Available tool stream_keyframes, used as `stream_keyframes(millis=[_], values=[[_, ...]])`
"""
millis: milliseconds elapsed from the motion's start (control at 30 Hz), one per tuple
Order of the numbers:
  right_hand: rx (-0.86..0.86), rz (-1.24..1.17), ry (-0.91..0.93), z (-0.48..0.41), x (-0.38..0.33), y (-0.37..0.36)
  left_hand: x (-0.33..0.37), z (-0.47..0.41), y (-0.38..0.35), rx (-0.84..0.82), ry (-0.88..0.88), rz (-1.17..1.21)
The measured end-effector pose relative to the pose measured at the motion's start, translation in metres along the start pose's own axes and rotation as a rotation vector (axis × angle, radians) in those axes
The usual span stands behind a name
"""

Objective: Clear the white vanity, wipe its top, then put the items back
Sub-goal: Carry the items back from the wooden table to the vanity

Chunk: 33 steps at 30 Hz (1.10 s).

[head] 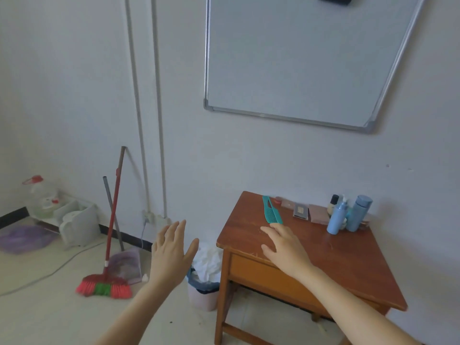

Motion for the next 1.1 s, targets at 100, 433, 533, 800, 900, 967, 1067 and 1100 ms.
stream_keyframes(millis=[100, 433, 533, 800, 900, 967, 1067, 1100], values=[[0.005, 0.005, -0.063, -0.038, 0.02, -0.001, -0.005, -0.05, -0.01, -0.023, -0.028, 0.014], [0.059, -0.072, -0.349, -0.113, 0.102, 0.021, 0.039, -0.208, -0.071, -0.205, -0.224, -0.014], [-0.015, -0.118, -0.427, -0.111, 0.131, -0.012, 0.051, -0.221, -0.114, -0.309, -0.255, -0.004], [-0.183, -0.195, -0.497, -0.14, 0.218, -0.063, 0.098, -0.269, -0.218, -0.503, -0.269, -0.151], [-0.207, -0.263, -0.486, -0.176, 0.247, -0.073, 0.111, -0.296, -0.246, -0.536, -0.216, -0.213], [-0.222, -0.302, -0.465, -0.204, 0.263, -0.081, 0.117, -0.314, -0.261, -0.552, -0.17, -0.247], [-0.205, -0.351, -0.45, -0.242, 0.281, -0.086, 0.121, -0.335, -0.277, -0.574, -0.082, -0.254], [-0.195, -0.357, -0.441, -0.254, 0.286, -0.089, 0.122, -0.341, -0.283, -0.58, -0.053, -0.252]])
Point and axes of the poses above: each hand's wrist, its own z-axis away from the middle knuckle, its own y-axis out of the back of the hand, x = y × z, the point moved 8 cm from there along -z, towards the middle knuckle, and after that the axes turned 15 degrees about -x, right-handed, at the moved point
